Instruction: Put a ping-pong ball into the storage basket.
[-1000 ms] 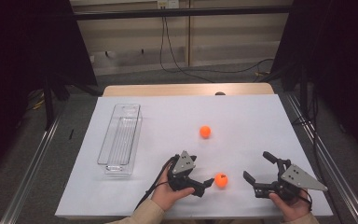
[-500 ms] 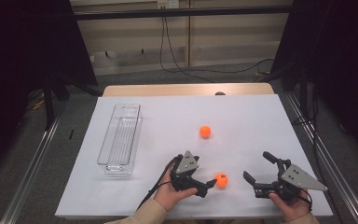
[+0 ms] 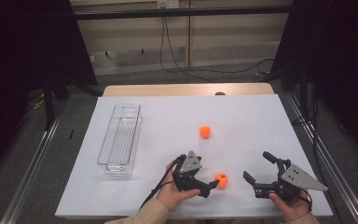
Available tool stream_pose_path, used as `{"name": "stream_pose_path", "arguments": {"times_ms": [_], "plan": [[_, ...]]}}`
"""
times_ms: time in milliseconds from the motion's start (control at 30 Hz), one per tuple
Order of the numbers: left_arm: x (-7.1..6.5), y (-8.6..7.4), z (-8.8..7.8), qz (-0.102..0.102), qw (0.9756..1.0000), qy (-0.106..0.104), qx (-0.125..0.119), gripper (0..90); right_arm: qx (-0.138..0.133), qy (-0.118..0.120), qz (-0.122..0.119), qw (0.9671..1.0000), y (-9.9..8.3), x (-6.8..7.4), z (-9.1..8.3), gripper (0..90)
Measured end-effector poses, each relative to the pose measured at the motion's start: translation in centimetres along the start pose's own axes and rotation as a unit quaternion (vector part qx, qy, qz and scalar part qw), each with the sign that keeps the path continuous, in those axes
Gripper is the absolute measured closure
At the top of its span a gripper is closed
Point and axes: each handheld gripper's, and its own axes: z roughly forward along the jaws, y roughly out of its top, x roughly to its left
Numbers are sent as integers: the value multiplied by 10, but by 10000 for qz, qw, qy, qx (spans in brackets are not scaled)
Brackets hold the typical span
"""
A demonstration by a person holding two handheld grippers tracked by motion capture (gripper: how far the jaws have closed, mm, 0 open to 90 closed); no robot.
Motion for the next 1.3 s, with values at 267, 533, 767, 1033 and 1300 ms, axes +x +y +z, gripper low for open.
{"name": "stream_pose_path", "arguments": {"times_ms": [267, 533, 767, 1033, 1300], "plan": [[-3, 1, 4, 44, 9999, -102, 78, 28, 9, 5, 4, 10000, 0, 0, 0, 31], [-6, 1, 9, 131, 9996, -181, 180, 60, 7, 5, 3, 10000, 0, 0, 0, 31], [-6, 2, 12, 118, 9994, -120, 301, 80, 13, 6, 2, 10000, 0, 0, 0, 32], [-9, 4, 16, 137, 9990, -183, 381, 108, 11, 3, 2, 10000, 0, 0, 0, 32], [-9, 5, 19, 142, 9988, -173, 445, 141, 4, 7, -2, 10000, 0, 0, 0, 32]]}}
